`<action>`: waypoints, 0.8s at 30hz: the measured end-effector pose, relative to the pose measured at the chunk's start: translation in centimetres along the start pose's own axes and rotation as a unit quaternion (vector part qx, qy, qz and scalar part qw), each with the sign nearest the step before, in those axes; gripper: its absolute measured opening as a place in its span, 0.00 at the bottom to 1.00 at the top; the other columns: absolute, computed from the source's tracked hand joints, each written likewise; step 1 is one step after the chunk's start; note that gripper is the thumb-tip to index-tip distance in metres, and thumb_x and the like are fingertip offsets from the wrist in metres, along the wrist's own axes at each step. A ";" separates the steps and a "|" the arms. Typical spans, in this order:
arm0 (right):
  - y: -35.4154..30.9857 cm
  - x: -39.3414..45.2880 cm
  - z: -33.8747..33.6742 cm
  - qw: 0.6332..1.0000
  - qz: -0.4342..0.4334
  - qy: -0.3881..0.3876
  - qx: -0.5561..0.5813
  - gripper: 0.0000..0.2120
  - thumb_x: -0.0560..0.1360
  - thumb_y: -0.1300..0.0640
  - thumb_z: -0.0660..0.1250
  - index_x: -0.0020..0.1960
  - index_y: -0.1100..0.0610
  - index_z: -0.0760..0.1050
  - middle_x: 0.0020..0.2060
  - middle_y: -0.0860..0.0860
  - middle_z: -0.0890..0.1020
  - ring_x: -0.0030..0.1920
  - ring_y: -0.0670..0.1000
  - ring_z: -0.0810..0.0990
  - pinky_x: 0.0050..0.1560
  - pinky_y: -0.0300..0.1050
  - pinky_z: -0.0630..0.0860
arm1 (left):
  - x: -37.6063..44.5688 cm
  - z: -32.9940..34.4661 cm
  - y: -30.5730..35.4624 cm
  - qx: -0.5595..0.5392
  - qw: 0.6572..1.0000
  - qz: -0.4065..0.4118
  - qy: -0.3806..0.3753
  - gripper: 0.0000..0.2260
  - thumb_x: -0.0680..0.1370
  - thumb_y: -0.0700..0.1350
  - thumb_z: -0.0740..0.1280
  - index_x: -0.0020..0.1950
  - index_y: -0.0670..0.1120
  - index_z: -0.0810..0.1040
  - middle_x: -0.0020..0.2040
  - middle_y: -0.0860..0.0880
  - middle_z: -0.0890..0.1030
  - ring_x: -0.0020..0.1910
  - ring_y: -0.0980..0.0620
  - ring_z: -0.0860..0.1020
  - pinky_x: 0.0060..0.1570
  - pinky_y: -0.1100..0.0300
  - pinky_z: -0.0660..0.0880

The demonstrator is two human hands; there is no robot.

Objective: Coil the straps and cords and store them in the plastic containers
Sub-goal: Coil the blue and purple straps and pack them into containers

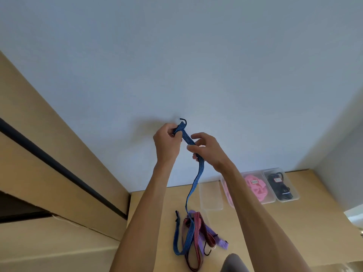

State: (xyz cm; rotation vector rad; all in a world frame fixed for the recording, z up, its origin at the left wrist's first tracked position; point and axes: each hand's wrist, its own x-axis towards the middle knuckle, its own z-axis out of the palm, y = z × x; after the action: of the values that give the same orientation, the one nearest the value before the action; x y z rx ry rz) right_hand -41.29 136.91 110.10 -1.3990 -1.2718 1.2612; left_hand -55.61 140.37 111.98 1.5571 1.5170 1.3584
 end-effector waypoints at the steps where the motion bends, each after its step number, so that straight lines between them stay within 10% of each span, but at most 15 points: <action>1: -0.1 -0.1 -0.4 0.999 -0.007 0.007 -0.037 0.20 0.72 0.56 0.74 0.62 0.54 0.74 0.44 0.56 0.82 0.33 0.49 0.80 0.36 0.43 0.79 | 0.0 0.1 0.0 0.038 0.999 0.016 0.004 0.07 0.75 0.33 0.69 0.50 0.42 0.82 0.42 0.47 0.84 0.39 0.48 0.83 0.45 0.49 0.82; 7: -1.6 -1.2 -2.9 0.966 -0.144 0.032 -0.210 0.20 0.68 0.70 0.67 0.56 0.53 0.78 0.43 0.49 0.80 0.37 0.45 0.75 0.36 0.35 0.71 | -2.5 1.4 0.6 0.159 0.980 0.097 -0.069 0.12 0.74 0.29 0.68 0.49 0.43 0.86 0.47 0.46 0.81 0.43 0.52 0.79 0.46 0.70 0.74; 12: -1.6 -1.6 -4.8 0.948 -0.199 0.047 -0.245 0.13 0.74 0.69 0.66 0.51 0.57 0.85 0.48 0.52 0.77 0.45 0.47 0.75 0.43 0.28 0.68 | -5.0 2.2 1.5 0.039 0.997 0.009 -0.065 0.06 0.76 0.38 0.71 0.50 0.46 0.86 0.47 0.50 0.84 0.46 0.55 0.82 0.48 0.60 0.79; 15: -1.2 -2.1 -5.0 0.950 -0.180 0.033 -0.253 0.12 0.73 0.67 0.69 0.55 0.57 0.84 0.47 0.53 0.79 0.44 0.51 0.77 0.43 0.37 0.73 | -5.4 2.2 1.9 0.018 0.996 -0.057 -0.059 0.18 0.74 0.36 0.74 0.64 0.45 0.80 0.48 0.50 0.83 0.49 0.52 0.83 0.52 0.61 0.79; 17: -1.1 -2.4 -4.9 0.963 -0.149 0.036 -0.222 0.18 0.71 0.67 0.71 0.60 0.56 0.79 0.45 0.52 0.80 0.43 0.53 0.80 0.42 0.44 0.78 | -5.5 2.3 2.0 0.056 0.996 -0.052 -0.053 0.13 0.73 0.36 0.74 0.57 0.43 0.84 0.44 0.50 0.83 0.45 0.49 0.83 0.47 0.58 0.80; 24: -1.5 -1.9 -3.2 0.990 -0.032 0.115 -0.077 0.21 0.67 0.63 0.75 0.58 0.54 0.76 0.40 0.46 0.81 0.37 0.42 0.81 0.30 0.27 0.71 | -4.5 2.4 2.1 0.112 0.990 0.004 -0.084 0.07 0.79 0.36 0.66 0.46 0.48 0.73 0.41 0.45 0.82 0.35 0.43 0.80 0.30 0.60 0.76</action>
State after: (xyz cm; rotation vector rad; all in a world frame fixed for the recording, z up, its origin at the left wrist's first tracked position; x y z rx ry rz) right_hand -38.34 135.39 112.28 -1.5504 -1.2638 0.9451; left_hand -51.89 136.23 111.90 1.7676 1.6022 1.0600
